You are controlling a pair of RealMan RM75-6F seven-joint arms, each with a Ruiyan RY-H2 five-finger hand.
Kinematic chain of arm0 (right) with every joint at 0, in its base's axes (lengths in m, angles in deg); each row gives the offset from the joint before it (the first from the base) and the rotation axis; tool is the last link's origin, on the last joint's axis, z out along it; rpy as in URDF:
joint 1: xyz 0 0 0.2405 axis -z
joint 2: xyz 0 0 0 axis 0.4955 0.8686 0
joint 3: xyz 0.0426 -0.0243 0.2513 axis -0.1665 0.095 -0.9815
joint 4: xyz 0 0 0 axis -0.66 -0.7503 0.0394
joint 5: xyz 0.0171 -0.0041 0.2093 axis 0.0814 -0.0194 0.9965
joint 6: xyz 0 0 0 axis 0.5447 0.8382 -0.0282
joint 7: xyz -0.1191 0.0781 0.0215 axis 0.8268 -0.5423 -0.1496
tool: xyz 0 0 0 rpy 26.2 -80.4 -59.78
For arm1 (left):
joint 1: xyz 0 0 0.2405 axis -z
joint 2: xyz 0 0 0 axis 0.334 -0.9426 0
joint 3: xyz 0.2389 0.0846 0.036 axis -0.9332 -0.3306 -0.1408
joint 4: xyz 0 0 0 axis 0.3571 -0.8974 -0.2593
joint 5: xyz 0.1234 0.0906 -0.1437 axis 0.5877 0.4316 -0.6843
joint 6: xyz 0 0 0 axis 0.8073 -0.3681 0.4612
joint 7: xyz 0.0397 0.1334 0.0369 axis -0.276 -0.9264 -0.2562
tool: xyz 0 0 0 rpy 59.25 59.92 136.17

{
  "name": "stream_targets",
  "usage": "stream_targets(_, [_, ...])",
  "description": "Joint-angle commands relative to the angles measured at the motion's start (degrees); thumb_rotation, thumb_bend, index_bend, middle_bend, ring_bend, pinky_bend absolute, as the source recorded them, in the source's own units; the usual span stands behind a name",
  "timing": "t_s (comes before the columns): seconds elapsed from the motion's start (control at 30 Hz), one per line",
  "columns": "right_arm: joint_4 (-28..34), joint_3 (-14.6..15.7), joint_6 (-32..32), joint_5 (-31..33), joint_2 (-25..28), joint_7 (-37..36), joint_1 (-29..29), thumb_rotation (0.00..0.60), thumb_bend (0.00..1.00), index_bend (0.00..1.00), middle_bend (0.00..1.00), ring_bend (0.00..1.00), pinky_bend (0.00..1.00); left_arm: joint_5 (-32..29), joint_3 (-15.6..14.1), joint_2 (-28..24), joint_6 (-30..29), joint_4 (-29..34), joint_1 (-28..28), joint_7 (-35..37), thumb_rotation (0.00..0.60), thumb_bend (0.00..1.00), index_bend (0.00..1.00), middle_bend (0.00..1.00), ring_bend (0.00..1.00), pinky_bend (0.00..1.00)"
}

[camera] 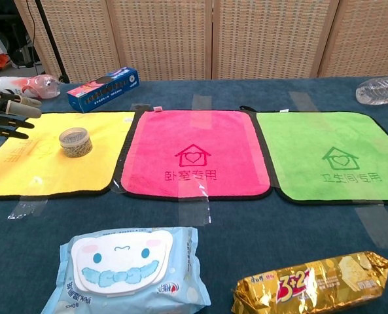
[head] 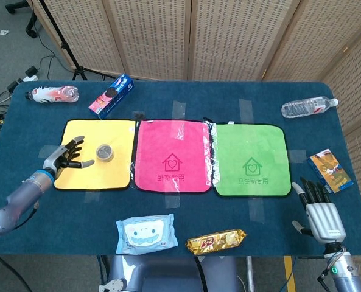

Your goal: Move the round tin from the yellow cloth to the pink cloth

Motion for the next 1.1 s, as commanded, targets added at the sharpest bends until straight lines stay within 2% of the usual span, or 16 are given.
stream_targets(0.03, [0.04,0.07,-0.14,0.00,-0.08,0.20,-0.09,0.600,0.21,0.06,0.00,0.00,0.03,-0.94,-0.32,0.36,0.11,-0.46,0.19,-0.61,0.600,0.22,0.00,0.00,0.00,0.00])
stream_targets(0.67, [-0.41,0.05,-0.61,0.43,-0.39,0.08,-0.53,0.600,0.22,0.06,0.00,0.00,0.03,-5.77,-1.84,4.64,1.50,-4.35,2.82,-3.75,0.600,0.22,0.00,0.00,0.00,0.00])
stream_targets(1.1, [-0.66,0.35,-0.97,0.46,-0.75,0.54,-0.71,0.600,0.21,0.06,0.00,0.00,0.03,-6.82,-1.14,6.85,2.09,-5.39,3.98,-5.20,0.600,0.22,0.00,0.00,0.00,0.00])
